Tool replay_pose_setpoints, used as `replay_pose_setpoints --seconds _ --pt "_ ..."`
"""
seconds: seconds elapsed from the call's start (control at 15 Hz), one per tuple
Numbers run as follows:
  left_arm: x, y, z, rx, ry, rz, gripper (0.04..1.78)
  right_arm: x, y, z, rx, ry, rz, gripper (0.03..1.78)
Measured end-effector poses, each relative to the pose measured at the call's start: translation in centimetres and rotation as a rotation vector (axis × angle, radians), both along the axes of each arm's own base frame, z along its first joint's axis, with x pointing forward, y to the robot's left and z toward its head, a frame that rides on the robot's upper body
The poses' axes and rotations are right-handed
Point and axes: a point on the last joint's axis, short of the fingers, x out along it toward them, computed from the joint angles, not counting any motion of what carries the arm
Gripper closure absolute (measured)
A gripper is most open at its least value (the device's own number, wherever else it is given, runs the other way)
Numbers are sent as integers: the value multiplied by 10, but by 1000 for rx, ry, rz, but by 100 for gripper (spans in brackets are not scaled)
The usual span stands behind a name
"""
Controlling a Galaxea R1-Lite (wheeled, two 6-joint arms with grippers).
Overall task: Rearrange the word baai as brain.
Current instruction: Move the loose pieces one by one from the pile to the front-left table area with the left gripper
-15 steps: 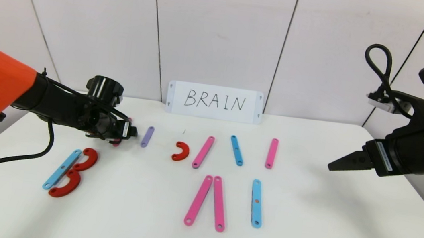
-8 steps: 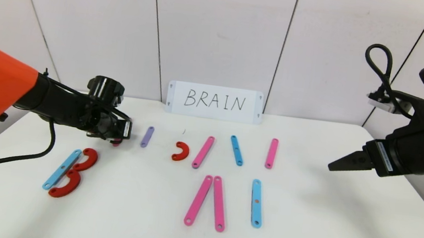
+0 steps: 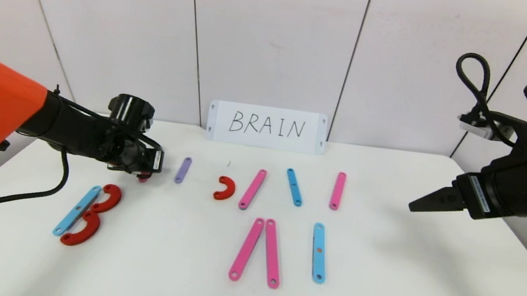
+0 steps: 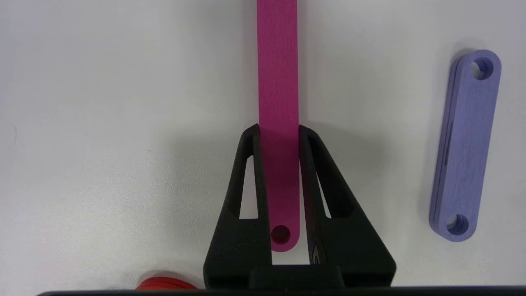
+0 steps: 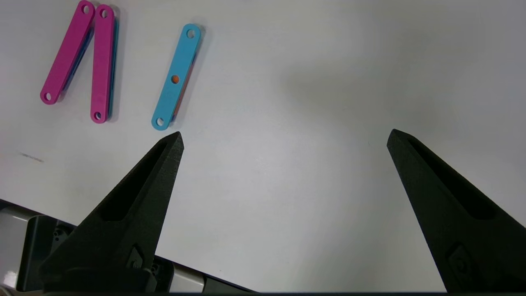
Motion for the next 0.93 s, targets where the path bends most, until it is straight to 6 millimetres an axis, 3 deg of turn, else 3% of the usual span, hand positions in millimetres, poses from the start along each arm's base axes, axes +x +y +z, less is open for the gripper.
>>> replay_pose_setpoints --seconds 0.33,0.6,0.93 --pt "-23 -7 31 -11 -48 -22 155 0 0 1 0 -2 0 7" --pt "-68 -18 63 -21 -95 -73 155 -3 -1 3 0 -11 -3 7" --pt "-128 -19 72 -23 -83 -118 155 -5 0 3 -1 -13 0 7"
